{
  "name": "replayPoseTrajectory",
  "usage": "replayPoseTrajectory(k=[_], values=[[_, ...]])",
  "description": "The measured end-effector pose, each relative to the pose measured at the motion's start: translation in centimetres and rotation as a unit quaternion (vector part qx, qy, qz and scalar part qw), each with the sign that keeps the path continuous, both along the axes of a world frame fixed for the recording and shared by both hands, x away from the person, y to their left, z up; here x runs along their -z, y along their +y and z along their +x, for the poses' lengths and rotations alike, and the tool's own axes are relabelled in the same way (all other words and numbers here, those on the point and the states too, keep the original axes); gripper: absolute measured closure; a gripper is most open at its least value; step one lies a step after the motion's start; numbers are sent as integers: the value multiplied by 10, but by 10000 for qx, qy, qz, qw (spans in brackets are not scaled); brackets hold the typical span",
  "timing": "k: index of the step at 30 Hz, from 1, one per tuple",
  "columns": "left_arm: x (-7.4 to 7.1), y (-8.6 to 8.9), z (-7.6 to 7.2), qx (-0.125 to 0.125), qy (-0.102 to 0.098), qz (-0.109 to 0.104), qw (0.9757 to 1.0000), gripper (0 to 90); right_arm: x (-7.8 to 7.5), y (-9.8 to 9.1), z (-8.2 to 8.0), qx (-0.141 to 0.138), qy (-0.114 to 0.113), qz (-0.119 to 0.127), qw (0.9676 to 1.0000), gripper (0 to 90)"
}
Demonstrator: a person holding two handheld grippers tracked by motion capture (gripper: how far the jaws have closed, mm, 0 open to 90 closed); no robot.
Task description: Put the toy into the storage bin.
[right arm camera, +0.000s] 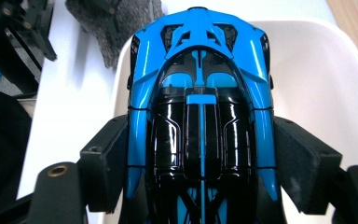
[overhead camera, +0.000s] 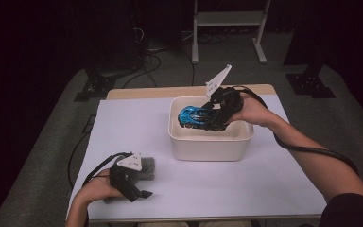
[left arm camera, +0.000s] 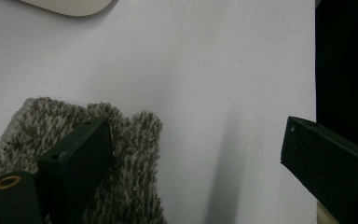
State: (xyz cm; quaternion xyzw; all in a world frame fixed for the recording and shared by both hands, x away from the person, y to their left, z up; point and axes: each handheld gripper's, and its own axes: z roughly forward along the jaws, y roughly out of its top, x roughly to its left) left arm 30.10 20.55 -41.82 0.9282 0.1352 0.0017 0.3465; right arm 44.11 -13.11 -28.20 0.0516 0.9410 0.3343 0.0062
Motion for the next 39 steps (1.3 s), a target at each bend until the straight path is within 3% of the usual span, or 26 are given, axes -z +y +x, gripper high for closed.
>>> replayPoseTrajectory(k=[11, 32, 39], values=[[1, 1, 1, 22, 64, -7, 10000, 83, 20, 2, 10, 55, 158, -109, 9998, 253], [-2, 3, -1, 22, 34, -27, 10000, 83, 52, 12, 14, 64, 363, -366, 9986, 253], [-2, 3, -2, 66, 52, 3, 10000, 83, 53, 17, 15, 59, 370, -407, 9985, 253]])
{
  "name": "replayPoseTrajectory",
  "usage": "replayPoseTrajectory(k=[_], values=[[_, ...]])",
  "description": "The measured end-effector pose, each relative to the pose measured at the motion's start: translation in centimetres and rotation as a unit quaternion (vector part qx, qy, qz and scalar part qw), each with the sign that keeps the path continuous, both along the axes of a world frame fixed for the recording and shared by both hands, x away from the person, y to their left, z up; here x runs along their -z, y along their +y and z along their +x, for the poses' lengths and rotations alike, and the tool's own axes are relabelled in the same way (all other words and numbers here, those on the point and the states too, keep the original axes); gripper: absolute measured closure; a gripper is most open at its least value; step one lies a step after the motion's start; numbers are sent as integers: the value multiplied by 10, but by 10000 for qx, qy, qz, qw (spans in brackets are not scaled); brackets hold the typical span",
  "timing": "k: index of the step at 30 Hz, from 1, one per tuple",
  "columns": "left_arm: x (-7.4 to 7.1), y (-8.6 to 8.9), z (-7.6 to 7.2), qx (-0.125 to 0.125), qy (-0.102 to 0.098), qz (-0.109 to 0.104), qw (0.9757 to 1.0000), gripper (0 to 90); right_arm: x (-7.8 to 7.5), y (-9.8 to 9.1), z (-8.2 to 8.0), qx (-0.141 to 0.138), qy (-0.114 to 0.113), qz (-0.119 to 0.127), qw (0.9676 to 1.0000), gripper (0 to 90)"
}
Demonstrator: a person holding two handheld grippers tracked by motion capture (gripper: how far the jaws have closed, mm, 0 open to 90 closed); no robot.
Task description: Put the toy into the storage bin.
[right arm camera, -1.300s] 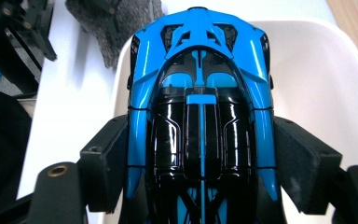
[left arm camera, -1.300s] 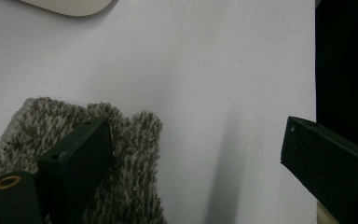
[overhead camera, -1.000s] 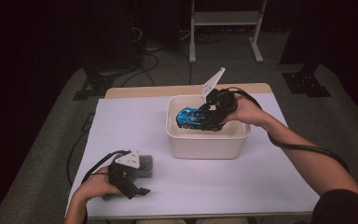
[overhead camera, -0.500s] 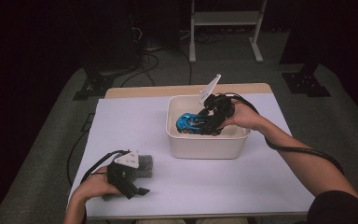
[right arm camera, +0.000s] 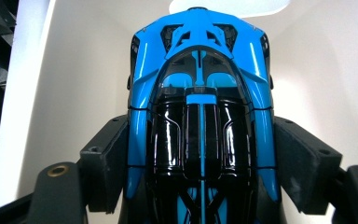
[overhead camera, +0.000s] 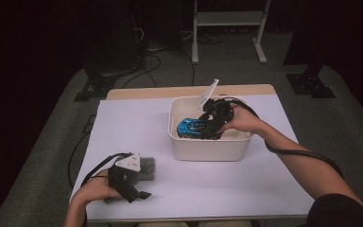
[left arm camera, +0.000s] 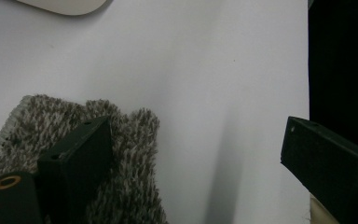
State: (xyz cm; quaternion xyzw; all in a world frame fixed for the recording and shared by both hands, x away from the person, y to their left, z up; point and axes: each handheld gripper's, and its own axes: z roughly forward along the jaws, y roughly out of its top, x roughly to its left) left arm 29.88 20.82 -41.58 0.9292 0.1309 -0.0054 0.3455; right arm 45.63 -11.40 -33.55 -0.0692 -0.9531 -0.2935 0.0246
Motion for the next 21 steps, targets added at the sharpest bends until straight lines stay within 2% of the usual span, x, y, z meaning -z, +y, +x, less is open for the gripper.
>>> replayPoseTrajectory(k=[21], values=[[-3, -1, -4, 32, -70, -39, 10000, 83, 12, 13, 0, 28, 154, -249, 9996, 252]])
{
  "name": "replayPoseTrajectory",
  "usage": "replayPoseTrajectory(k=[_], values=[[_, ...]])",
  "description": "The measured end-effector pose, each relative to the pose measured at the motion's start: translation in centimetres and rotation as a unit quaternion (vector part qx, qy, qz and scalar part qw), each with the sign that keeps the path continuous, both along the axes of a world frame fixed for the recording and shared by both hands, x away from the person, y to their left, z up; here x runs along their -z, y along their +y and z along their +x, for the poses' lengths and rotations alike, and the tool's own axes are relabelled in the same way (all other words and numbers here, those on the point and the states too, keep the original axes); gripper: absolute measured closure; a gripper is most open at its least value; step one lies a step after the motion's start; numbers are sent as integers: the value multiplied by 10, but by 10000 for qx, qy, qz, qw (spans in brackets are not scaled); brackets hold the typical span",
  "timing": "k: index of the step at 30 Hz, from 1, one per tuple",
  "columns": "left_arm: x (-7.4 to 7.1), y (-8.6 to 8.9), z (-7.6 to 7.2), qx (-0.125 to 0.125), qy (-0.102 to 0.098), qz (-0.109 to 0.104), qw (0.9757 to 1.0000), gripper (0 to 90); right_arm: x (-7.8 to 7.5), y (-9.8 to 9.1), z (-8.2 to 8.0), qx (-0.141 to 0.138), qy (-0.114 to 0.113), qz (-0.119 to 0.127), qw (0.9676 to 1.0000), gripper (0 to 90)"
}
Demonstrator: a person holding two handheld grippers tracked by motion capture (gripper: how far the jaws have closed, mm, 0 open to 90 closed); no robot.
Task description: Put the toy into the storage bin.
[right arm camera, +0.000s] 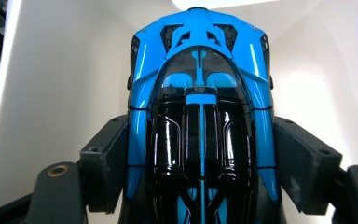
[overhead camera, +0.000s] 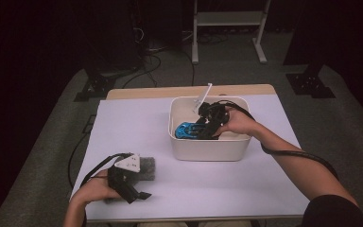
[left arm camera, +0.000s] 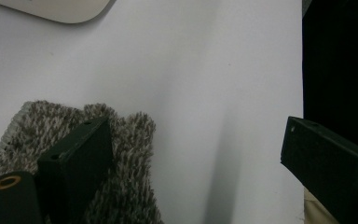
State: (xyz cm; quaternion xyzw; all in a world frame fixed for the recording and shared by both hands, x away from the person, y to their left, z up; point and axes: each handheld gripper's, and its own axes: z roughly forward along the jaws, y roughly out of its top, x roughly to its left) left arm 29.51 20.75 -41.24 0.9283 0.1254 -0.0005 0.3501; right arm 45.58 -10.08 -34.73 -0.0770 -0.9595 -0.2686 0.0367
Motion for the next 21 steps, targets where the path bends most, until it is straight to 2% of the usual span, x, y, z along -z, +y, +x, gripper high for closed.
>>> replayPoseTrajectory(k=[4, 21], values=[[-1, 0, 0, 23, -16, -1, 10000, 83, 3, 2, -1, -29, 40, -132, 9999, 253], [-1, 1, -1, -7, -53, -26, 10000, 83, 6, 4, 1, -1, 114, -275, 9996, 252]])
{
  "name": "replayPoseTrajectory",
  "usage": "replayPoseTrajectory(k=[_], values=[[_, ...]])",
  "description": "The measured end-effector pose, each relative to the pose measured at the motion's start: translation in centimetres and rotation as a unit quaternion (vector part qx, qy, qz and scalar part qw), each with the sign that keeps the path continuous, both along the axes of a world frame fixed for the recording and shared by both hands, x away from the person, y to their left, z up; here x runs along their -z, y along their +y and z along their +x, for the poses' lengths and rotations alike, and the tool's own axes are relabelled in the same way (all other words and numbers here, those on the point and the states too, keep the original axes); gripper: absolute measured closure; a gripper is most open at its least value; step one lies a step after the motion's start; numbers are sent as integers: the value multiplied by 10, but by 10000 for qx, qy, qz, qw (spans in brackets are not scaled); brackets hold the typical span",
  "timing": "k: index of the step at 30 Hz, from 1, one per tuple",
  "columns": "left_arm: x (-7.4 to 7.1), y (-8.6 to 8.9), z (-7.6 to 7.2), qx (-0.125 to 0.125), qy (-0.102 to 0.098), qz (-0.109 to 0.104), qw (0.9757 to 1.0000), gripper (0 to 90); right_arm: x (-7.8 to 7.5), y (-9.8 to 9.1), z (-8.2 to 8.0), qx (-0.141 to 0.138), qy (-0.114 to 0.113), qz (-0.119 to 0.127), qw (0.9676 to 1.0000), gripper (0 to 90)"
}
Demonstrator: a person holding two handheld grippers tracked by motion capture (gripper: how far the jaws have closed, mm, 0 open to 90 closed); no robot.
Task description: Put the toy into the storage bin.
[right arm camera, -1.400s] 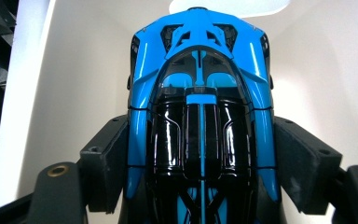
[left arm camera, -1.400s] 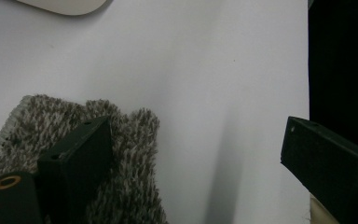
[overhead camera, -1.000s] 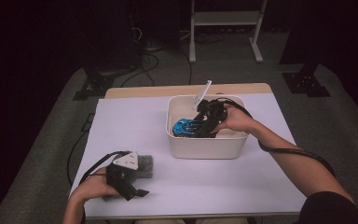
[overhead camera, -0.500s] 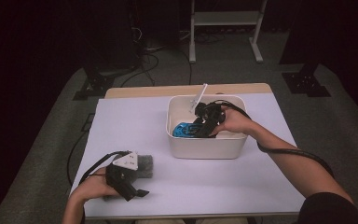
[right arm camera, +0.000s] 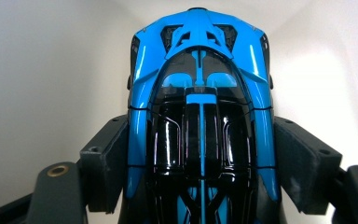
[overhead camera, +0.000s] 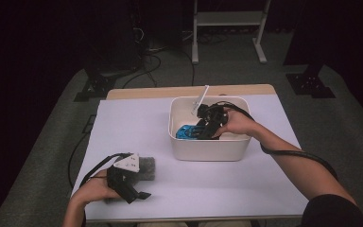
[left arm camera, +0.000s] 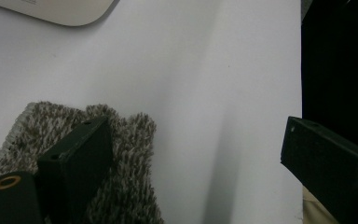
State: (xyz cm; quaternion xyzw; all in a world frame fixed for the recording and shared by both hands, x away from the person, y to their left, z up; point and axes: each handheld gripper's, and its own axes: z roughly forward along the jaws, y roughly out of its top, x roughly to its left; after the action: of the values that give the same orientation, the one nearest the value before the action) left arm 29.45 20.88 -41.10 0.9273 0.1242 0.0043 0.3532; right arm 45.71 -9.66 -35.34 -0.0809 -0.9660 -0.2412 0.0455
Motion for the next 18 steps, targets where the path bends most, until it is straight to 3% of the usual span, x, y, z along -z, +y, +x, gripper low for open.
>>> replayPoseTrajectory(k=[12, 16, 18], values=[[0, 0, 0, 26, -6, 15, 10000, 83, 3, 1, 0, 56, 29, -140, 9999, 251], [-1, 1, 0, 15, -11, 1, 10000, 83, 5, 2, 1, 80, 144, -180, 9997, 251], [0, 1, 0, -2, -4, 2, 10000, 83, 6, 2, 2, 63, 79, -259, 9996, 251]])
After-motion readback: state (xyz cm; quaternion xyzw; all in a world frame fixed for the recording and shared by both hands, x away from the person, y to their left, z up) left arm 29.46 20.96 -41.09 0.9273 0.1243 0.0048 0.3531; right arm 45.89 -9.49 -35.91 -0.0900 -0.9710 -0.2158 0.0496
